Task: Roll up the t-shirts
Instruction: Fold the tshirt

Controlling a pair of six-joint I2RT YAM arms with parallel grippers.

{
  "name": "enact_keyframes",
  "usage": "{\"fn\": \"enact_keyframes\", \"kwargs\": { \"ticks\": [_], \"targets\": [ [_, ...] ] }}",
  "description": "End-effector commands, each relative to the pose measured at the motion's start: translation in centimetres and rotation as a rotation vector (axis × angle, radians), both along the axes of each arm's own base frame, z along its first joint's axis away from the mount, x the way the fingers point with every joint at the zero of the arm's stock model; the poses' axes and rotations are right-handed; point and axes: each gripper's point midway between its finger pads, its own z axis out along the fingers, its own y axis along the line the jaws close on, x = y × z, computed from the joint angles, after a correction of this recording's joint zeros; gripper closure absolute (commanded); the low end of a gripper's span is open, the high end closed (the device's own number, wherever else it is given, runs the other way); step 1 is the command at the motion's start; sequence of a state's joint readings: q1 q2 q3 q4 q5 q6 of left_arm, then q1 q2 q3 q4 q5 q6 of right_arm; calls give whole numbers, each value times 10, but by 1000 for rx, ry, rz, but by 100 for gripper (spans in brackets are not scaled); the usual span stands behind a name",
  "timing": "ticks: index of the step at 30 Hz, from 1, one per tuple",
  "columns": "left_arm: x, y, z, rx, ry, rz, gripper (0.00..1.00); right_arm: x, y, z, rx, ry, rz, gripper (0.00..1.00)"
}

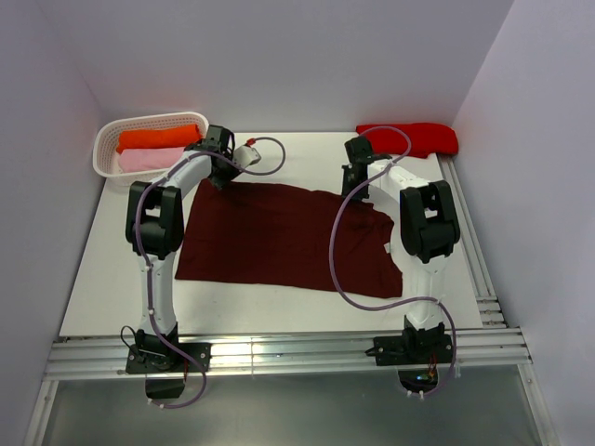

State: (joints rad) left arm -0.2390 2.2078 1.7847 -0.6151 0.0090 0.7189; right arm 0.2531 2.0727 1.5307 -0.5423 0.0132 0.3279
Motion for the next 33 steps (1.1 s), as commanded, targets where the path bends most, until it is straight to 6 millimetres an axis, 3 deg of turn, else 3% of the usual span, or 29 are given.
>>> {"fn": "enact_keyframes", "kwargs": {
  "ticks": [1,4,14,19,23,33],
  "targets": [
    [3,-3,14,-3,-32,-6,100,6,2,19,6,-64,-16,92],
    [1,-3,18,-6,-41,-5,100,6,1,27,6,-79,-28,99],
    [-13,0,33,-9,-54,-6,100,-15,-6,62,41,-160,-81,100],
    [-16,0,41,-16,-65,0,100,-26,-9,58,35,-141,-98,100],
    [-21,2,50,-20,-77,2,100,-39,-8,67,53,-165,-108,100],
    [-62,10,57,-20,-31,18,100,-78,-9,77,47,-183,-132,100]
  ]
}}
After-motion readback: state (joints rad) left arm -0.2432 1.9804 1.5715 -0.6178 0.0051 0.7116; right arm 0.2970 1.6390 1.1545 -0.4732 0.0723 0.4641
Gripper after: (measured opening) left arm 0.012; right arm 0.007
